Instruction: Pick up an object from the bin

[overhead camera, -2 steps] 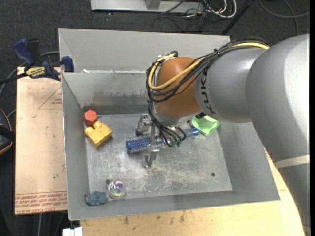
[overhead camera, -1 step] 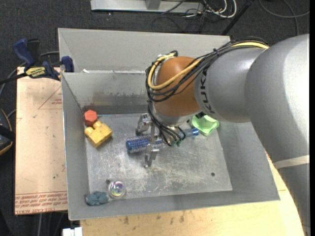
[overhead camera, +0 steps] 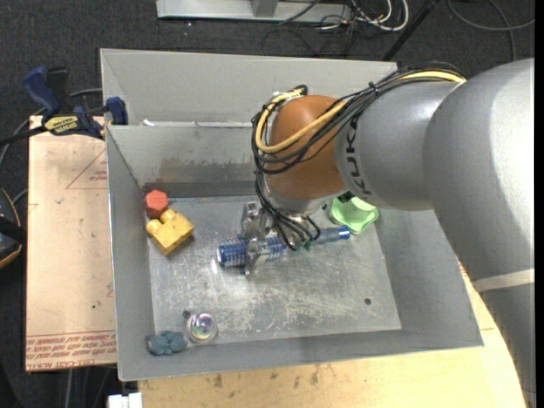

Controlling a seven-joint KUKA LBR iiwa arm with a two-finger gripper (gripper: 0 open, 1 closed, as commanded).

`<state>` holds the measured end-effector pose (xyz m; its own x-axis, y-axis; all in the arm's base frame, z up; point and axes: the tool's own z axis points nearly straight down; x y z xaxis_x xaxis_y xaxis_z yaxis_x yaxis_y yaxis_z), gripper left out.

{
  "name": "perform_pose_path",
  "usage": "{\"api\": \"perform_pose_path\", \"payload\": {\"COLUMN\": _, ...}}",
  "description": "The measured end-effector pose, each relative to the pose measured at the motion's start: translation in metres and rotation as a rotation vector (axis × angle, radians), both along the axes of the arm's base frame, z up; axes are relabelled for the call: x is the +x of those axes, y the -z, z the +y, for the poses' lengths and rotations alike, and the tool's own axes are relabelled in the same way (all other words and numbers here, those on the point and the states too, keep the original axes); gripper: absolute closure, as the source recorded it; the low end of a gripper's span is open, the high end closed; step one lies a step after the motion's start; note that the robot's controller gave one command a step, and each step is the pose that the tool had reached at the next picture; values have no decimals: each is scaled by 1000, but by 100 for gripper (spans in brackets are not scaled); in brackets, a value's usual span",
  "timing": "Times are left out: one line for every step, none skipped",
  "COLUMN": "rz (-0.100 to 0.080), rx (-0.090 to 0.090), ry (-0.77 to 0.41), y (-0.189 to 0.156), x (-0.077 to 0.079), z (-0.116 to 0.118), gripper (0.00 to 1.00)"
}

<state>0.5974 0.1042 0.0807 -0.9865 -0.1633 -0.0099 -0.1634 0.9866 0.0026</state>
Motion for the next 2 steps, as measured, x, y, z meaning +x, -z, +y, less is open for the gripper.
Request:
{"api": "perform_pose_path", "payload": {"rz": 7, "rx": -2, "ry": 2, "y": -8, "x": 1, "z": 0, "gripper": 100}}
{"api": "perform_pose_path", "payload": {"rz": 0, "rx": -2, "ry": 3, "y": -95, "x": 2, "z": 1, "gripper": 100}}
